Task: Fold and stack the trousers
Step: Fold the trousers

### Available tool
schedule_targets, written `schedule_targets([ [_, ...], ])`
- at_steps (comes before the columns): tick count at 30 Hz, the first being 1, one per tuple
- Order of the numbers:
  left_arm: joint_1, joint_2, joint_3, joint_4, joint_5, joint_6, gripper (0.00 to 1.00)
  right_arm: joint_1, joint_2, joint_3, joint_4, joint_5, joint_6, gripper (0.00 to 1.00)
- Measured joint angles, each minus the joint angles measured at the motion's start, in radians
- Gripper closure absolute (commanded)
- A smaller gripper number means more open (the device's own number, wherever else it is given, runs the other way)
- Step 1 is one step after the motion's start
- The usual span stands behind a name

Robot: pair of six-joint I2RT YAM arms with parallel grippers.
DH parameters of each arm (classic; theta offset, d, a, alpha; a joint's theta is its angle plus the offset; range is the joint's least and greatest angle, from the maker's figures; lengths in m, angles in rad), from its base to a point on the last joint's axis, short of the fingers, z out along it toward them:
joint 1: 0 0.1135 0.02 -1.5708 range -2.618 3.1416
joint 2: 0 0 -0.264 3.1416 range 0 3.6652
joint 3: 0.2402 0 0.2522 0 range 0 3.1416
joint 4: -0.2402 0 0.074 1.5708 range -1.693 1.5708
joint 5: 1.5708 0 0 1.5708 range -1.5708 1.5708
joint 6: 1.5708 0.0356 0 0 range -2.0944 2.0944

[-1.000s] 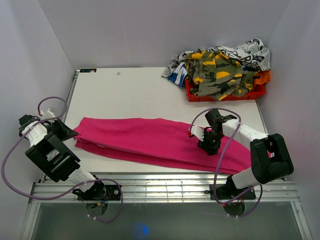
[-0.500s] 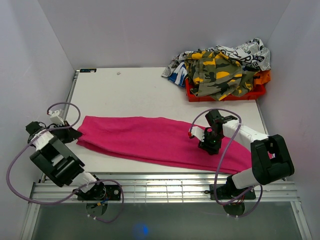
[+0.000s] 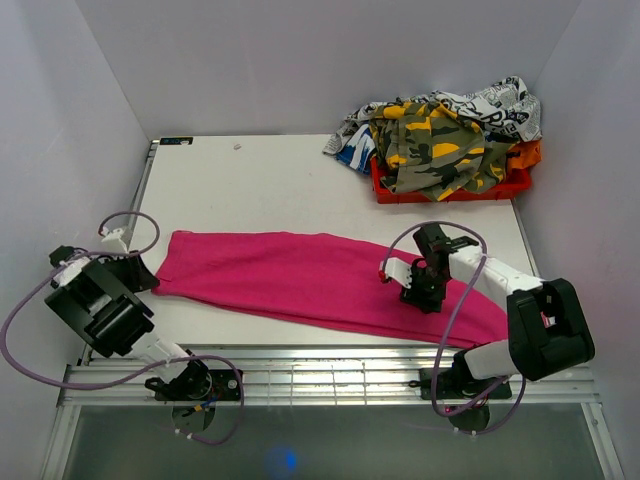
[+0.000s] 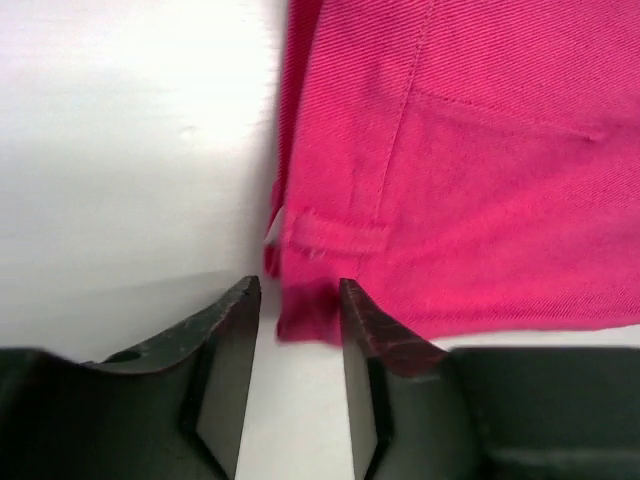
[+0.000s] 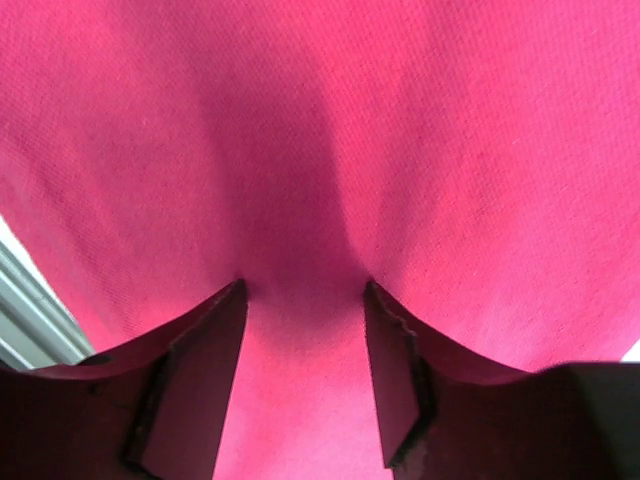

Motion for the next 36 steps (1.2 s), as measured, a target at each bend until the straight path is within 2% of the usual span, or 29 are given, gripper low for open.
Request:
schedule_targets([
  [1, 0.014, -0.021, 0.01, -0.028, -0.011, 0.042, 0.37, -0.001, -0.008, -0.003, -0.007, 0.002, -0.003, 0.38],
  [5, 0.072, -0.187, 0.096, -0.159, 0.006, 0.24, 0.18, -0.008, -0.058, 0.008, -0.086, -0.011, -0.013, 0.31],
  [9, 0.038, -0.377, 0.211, -0.26, 0.115, 0.389, 0.16, -0.012, -0.143, 0.101, -0.156, -0.077, -0.016, 0.28],
  [11, -0.046, -0.434, 0.24, -0.264, 0.155, 0.401, 0.19, -0.012, -0.175, 0.154, -0.151, -0.117, -0.006, 0.27],
  [14, -0.287, -0.459, 0.238, -0.206, 0.166, 0.332, 0.29, -0.012, -0.193, 0.228, -0.114, -0.193, 0.039, 0.3],
  [15, -0.37, -0.445, 0.227, -0.177, 0.159, 0.297, 0.35, -0.012, -0.188, 0.247, -0.095, -0.216, 0.063, 0.3],
  [18, -0.578, -0.356, 0.182, -0.104, 0.126, 0.199, 0.44, -0.012, -0.137, 0.294, -0.016, -0.281, 0.158, 0.32],
  [24, -0.836, -0.199, 0.013, 0.002, 0.01, 0.112, 0.53, -0.012, 0.073, 0.418, 0.148, -0.385, 0.388, 0.36],
  [29, -0.97, -0.195, -0.16, 0.028, -0.085, 0.119, 0.6, -0.011, 0.228, 0.542, 0.229, -0.454, 0.512, 0.41],
  [36, -1.012, -0.321, -0.309, 0.108, -0.14, 0.199, 0.64, 0.041, 0.373, 0.655, 0.301, -0.479, 0.575, 0.47],
])
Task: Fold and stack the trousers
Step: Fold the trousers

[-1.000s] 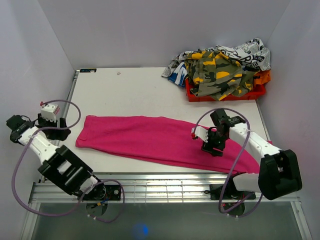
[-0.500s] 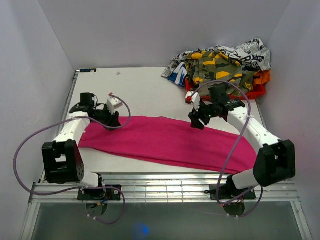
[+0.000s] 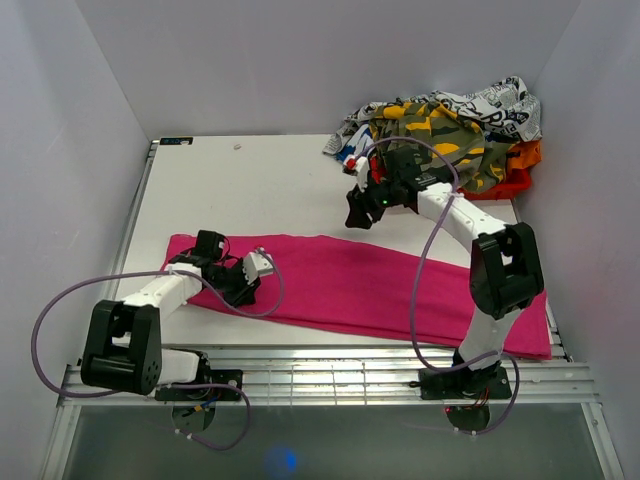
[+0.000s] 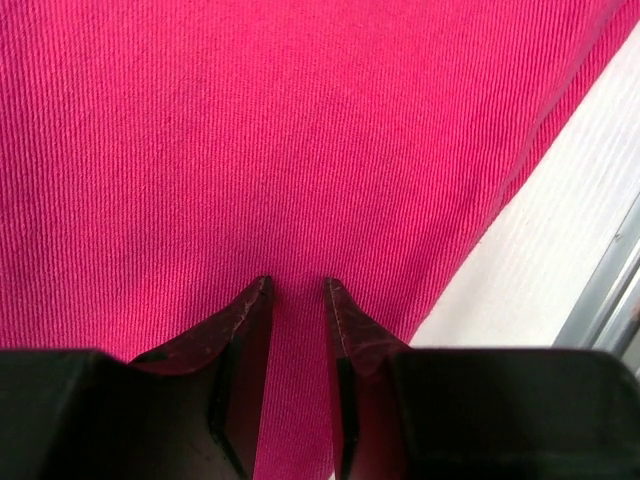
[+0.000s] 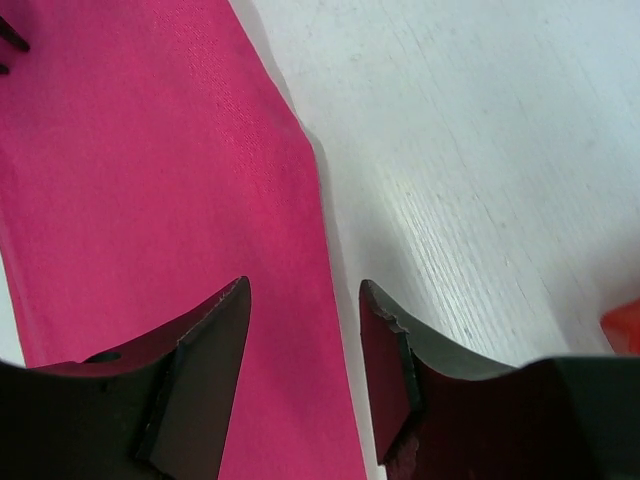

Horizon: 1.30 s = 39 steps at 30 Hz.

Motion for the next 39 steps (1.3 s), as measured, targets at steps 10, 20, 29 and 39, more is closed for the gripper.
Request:
schedule_targets([
  [10, -0.007, -0.169, -0.055, -0.079, -0.021, 0.071, 0.32, 0.15, 0.214, 0.093, 0.082, 0.008, 0.051, 0.36],
  [20, 0.0, -0.238, 0.2, -0.077, -0.019, -0.253, 0.27, 0.214, 0.354, 0.142, 0.105, 0.0, 0.041, 0.77],
  [29, 0.082, -0.117, 0.433, -0.008, -0.126, -0.614, 0.3, 0.353, 0.153, -0.073, 0.192, 0.135, -0.053, 0.92],
  [39, 0.084, -0.025, 0.495, -0.053, -0.129, -0.715, 0.34, 0.658, 0.007, -0.362, 0.41, 0.557, -0.214, 0.92],
])
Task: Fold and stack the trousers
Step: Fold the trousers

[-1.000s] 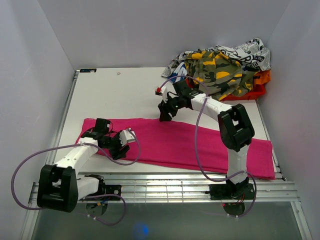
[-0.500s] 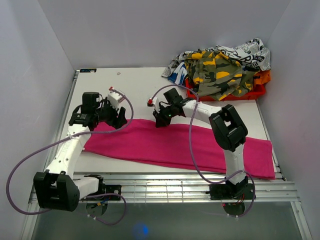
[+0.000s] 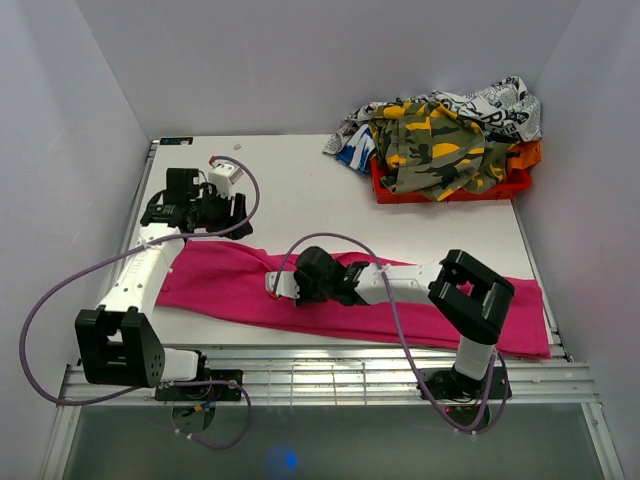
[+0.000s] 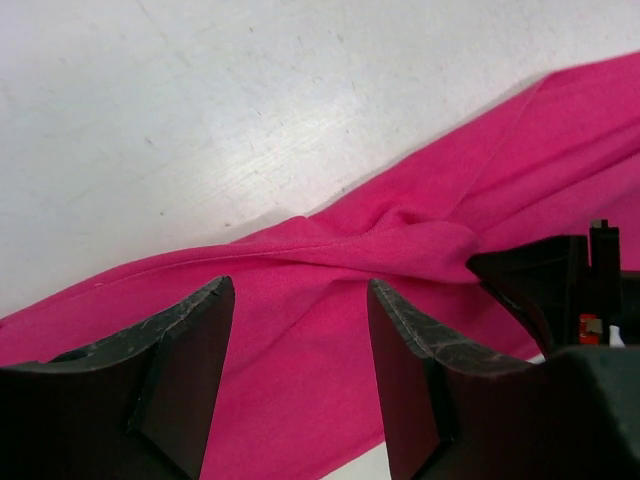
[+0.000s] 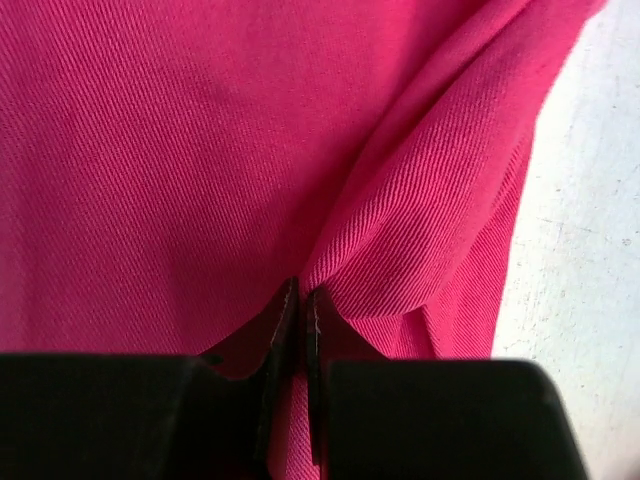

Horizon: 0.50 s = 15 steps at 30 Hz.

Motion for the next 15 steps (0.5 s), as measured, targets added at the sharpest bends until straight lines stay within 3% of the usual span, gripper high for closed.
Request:
schedule_targets([
  [8, -0.01, 0.111, 0.032, -0.119, 0.107, 0.102, 0.35, 0.113, 0.062, -0.04, 0.123, 0.27, -0.082, 0.92],
  [15, -0.104, 0.177, 0.097, -0.172, 0.11, 0.188, 0.39, 0.197, 0.092, -0.121, 0.301, 0.46, -0.18, 0.92],
])
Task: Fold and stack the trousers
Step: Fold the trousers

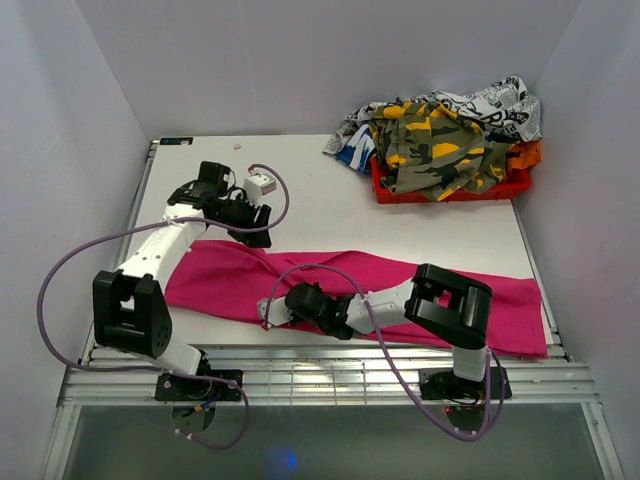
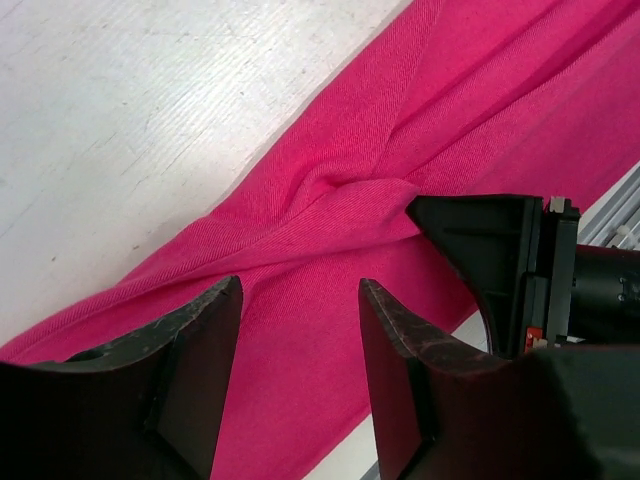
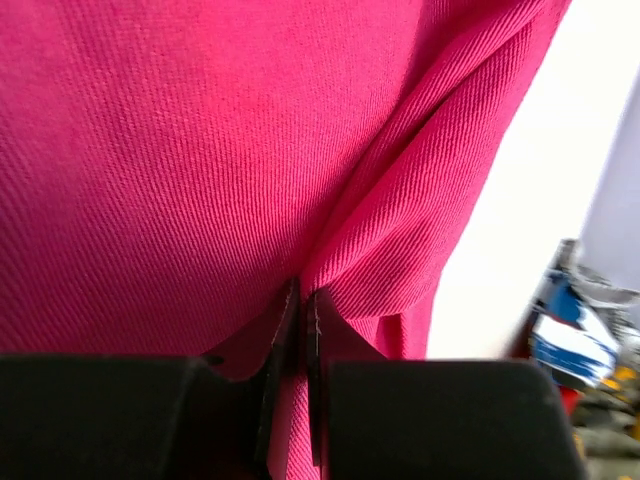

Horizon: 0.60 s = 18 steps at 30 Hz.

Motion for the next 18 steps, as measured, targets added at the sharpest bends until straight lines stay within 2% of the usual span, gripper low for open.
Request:
schedule_targets([
  [7, -0.087, 0.121, 0.068, -0.03, -0.06, 0.037, 0.4, 0.077, 0.072, -0.038, 0.159, 0.204, -0.097, 0.92],
  [18, -0.256, 0.129, 0.07, -0.036, -0.22, 0.032, 0.4, 0.155, 0.192, -0.078, 0.407, 0.422, -0.194, 0.92],
])
